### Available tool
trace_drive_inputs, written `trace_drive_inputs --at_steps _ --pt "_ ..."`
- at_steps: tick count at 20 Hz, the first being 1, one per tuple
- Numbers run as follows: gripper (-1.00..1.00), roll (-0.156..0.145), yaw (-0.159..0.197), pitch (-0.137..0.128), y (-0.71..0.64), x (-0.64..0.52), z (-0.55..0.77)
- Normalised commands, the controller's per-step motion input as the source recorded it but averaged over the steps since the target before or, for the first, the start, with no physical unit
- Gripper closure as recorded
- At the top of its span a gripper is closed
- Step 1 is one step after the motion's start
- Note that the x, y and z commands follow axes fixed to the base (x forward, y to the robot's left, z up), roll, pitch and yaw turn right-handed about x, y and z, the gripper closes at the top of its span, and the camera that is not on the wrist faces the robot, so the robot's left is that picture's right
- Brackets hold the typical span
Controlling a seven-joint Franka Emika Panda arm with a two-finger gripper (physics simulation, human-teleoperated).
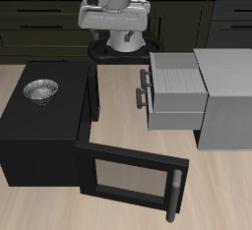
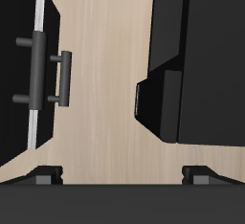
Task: Close the top and middle drawer of the white cabinet
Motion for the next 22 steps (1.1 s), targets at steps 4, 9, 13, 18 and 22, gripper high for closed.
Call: trace_drive_inputs --at_steps 4,9,13,18,22 --pt "-1.0 -0.01 0.01 -0.028 0.01 0.11 -0.02" --pt "-1.0 0.009 0.089 0.018 0.06 0.07 -0.02" --pt "-1.0 0.034 0.256 0.019 0.14 0.12 -0.02" --pt "-1.0 -0.033 0.168 0.021 -0.05 0.12 0.01" --pt "-1.0 0.006 0.152 0.035 -0.07 0.12 -0.01"
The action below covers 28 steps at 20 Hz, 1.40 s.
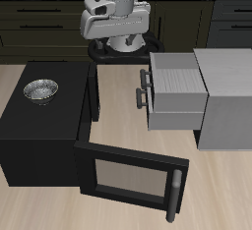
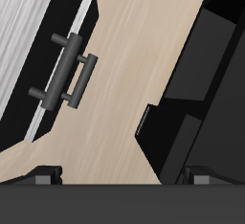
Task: Close the top and middle drawer of the white cabinet
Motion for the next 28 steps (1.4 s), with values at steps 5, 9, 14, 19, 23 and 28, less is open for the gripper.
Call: trace_drive_inputs --at_steps 5,9,14,19,23,28 --pt "-1.0 -0.018 0.156 0.006 -0.09 0.06 0.09" --pt "-1.0 0.002 0.18 -0.004 -0.01 0.02 0.09" --pt "-1.0 0.005 0.128 -0.018 -0.04 0.02 0.12" --pt "-1.0 0.063 0.199 0.039 0.08 0.07 -0.04" --pt "-1.0 0.02 0.098 0.018 0.07 0.06 -0.07" --pt "-1.0 0.002 0.099 0.01 0.06 0.12 -0.08"
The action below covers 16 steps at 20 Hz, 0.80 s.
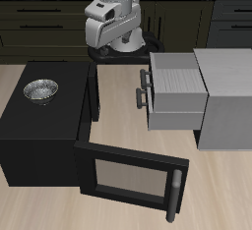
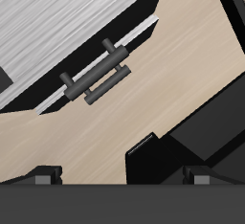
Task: Close the top and middle drawer of the white cabinet
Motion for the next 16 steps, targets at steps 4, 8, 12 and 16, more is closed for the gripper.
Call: trace_drive_inputs --at_steps 4,8,12,16 --pt "-1.0 0.003 0.132 -0.003 -0.01 0.16 -0.01" --pt "-1.0 0.017 0.17 -0.026 -0.03 0.15 0.03" --pt "-1.0 0.044 0.17 0.014 0.0 0.12 0.02" --pt "-1.0 -0.004 0.174 0.0 -0.01 0.15 -0.01"
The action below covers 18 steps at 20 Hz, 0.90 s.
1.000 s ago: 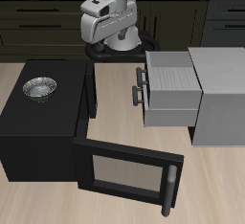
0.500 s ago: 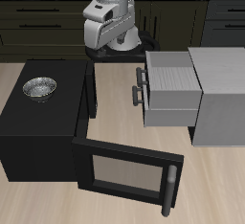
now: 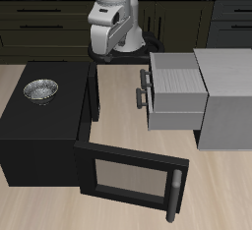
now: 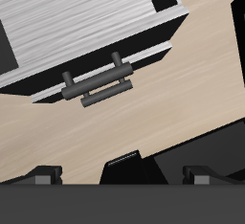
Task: Close the top and middle drawer of the white cabinet
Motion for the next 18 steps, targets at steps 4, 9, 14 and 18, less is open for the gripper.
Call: trace_drive_inputs --at_steps 4,9,14,18 --pt "-1.0 -0.018 0.104 0.001 -0.04 0.11 -0.06" --pt "-1.0 -0.025 0.158 -0.025 -0.06 0.1 -0.08" --pt "-1.0 -0.017 0.098 -0.025 -0.11 0.13 0.02" --pt "-1.0 -0.053 0.154 -0.054 -0.19 0.14 0.02"
